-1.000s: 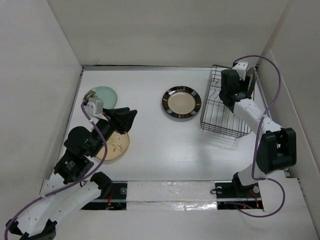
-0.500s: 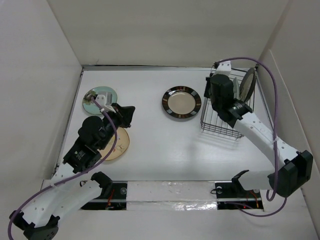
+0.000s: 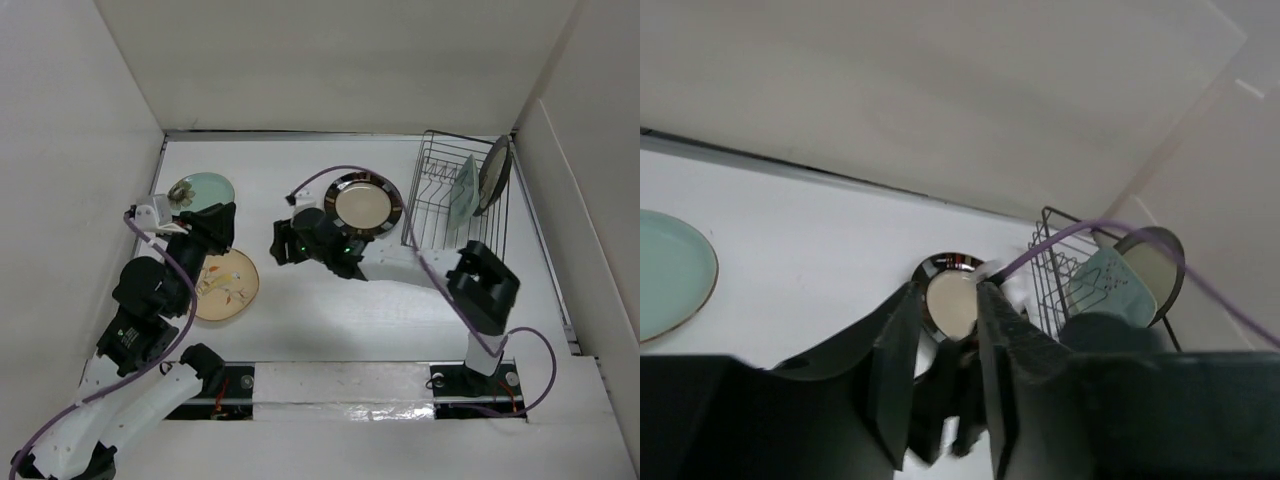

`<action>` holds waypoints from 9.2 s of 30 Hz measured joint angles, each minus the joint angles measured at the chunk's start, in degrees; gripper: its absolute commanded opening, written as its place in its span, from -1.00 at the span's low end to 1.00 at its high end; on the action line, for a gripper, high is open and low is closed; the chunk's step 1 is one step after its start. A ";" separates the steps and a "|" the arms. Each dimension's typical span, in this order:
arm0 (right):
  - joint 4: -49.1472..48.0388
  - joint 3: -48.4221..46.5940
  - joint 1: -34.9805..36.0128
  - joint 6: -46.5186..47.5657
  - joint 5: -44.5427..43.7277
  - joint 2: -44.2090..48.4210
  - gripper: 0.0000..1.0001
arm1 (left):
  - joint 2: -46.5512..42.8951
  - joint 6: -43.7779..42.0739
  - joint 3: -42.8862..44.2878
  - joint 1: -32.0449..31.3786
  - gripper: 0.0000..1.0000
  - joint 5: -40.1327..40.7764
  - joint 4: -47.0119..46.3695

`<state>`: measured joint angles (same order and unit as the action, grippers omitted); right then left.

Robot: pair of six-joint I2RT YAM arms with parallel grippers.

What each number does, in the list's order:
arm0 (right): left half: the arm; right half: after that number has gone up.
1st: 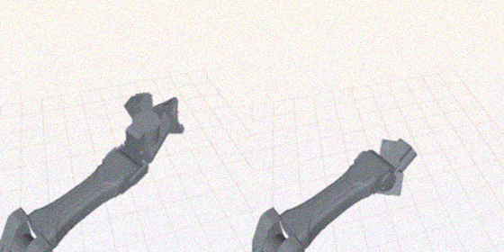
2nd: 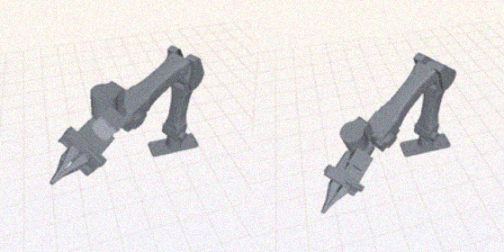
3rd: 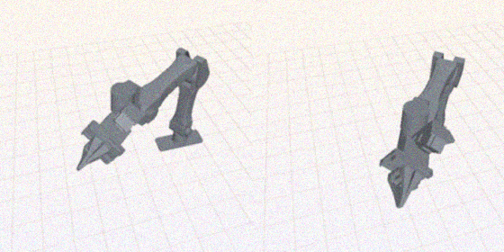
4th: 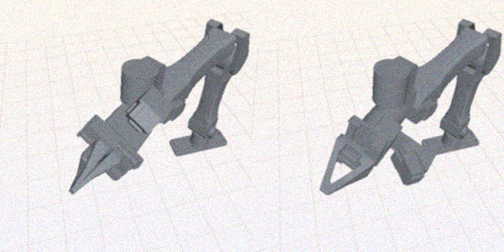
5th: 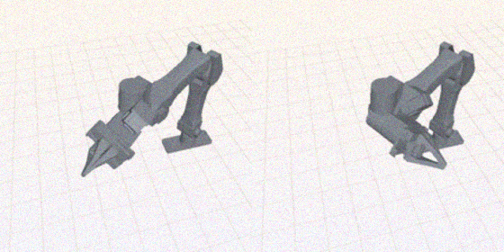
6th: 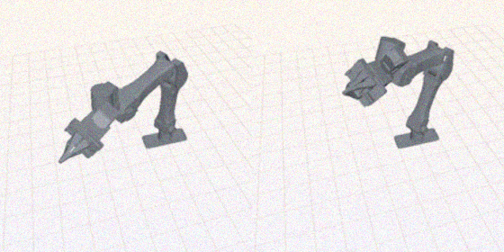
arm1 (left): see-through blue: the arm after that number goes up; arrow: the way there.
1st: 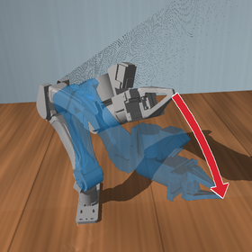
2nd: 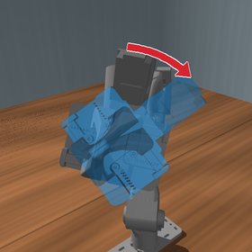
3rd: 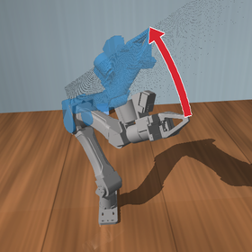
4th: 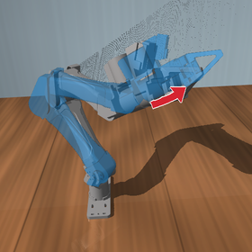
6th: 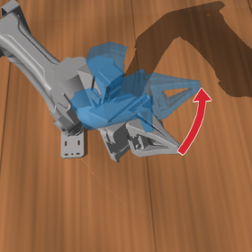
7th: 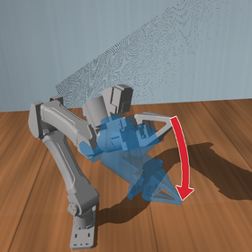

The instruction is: Load the plates into the dish rack

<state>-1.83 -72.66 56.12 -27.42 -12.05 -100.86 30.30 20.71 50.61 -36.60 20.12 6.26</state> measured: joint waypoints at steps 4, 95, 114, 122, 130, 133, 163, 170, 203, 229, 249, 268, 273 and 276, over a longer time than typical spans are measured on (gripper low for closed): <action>-1.75 -7.87 2.89 -5.03 4.66 -13.62 0.25 | -1.66 -0.66 -0.02 -0.02 -0.33 1.16 -1.25; 32.74 -31.26 -36.59 39.36 -50.12 -11.93 -1.00 | 2.49 -2.67 -3.04 -1.70 -0.14 -16.39 -2.49; 29.62 -17.05 -39.06 14.91 -42.84 -2.45 0.54 | 4.50 -2.89 -3.04 -1.70 -0.13 -13.53 -2.23; 23.65 -14.56 -32.74 14.99 -37.18 12.37 -0.49 | 3.45 -3.10 -3.04 -1.70 -0.81 -9.40 -2.12; 9.49 -17.11 -16.70 6.03 -15.93 3.89 -0.94 | 1.81 -2.89 -3.02 0.04 -1.00 -9.14 -3.41; 7.54 -24.90 -12.63 1.18 -11.02 -9.88 -0.35 | 1.84 -2.84 -3.02 0.02 -0.79 -9.09 -3.41; -1.88 -54.01 -8.87 -28.59 13.99 -49.62 0.41 | 15.12 6.27 3.63 17.29 -0.48 -5.46 -0.39; -9.11 -38.99 -10.40 -25.40 15.52 -34.84 0.40 | 27.52 19.02 -0.94 42.91 0.33 -17.53 -4.68; -14.12 -10.29 -9.88 -2.49 14.82 0.48 0.38 | 73.79 28.26 5.27 56.94 -0.74 -25.68 -15.87; -15.87 -6.14 -18.08 -11.65 26.05 -10.69 0.99 | 42.40 31.01 -9.97 47.60 -1.00 -41.72 -25.35; -32.98 -4.04 -21.09 -23.23 36.33 -14.86 -1.00 | 34.73 31.12 -16.96 43.50 -1.00 -53.48 -27.65; 0.09 -1.20 -26.34 -0.66 0.44 13.62 -1.00 | 23.85 21.75 -11.91 35.80 0.16 -56.72 -22.64; 12.92 -8.46 -30.16 10.08 -22.82 16.50 -1.00 | 24.11 17.46 -8.94 25.27 -0.20 -56.76 -16.15; 19.23 -12.20 -31.39 14.58 -32.06 15.91 -1.00 | 24.06 14.45 -5.51 18.16 -0.41 -56.06 -13.79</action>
<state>17.41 -84.86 24.73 -12.84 -44.12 -84.95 54.37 35.16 45.10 -18.44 -35.94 -7.53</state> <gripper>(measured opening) 0.244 0.356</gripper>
